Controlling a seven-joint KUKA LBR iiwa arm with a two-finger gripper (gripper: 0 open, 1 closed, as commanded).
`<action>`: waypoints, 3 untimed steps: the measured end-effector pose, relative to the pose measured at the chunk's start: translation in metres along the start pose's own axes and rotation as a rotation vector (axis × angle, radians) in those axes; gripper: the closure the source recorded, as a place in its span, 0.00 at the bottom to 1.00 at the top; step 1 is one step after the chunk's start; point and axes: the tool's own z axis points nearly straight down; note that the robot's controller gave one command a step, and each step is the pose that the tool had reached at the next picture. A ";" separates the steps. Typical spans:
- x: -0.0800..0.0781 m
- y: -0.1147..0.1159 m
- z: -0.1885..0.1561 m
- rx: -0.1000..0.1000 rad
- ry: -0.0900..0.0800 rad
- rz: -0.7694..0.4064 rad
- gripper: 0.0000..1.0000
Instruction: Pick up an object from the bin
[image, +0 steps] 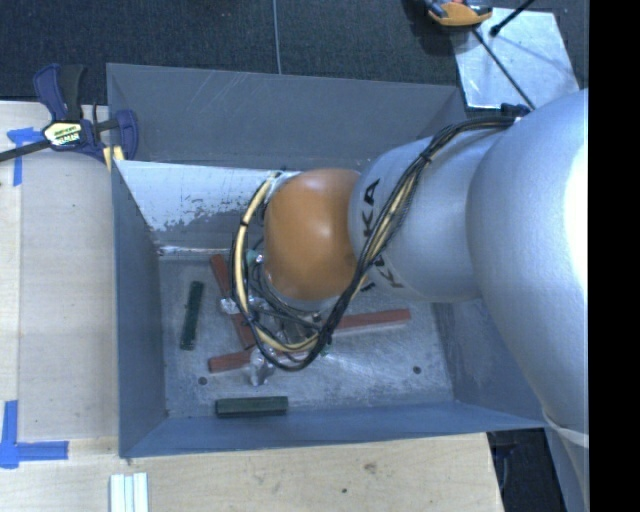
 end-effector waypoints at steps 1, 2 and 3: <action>-0.005 -0.002 0.024 0.000 -0.024 -0.270 1.00; -0.005 -0.002 0.024 0.000 -0.024 -0.269 1.00; -0.005 -0.020 -0.105 0.000 -0.001 -0.297 1.00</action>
Offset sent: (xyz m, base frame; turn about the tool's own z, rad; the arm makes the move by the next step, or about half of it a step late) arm 0.0000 0.0000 0.0000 0.0000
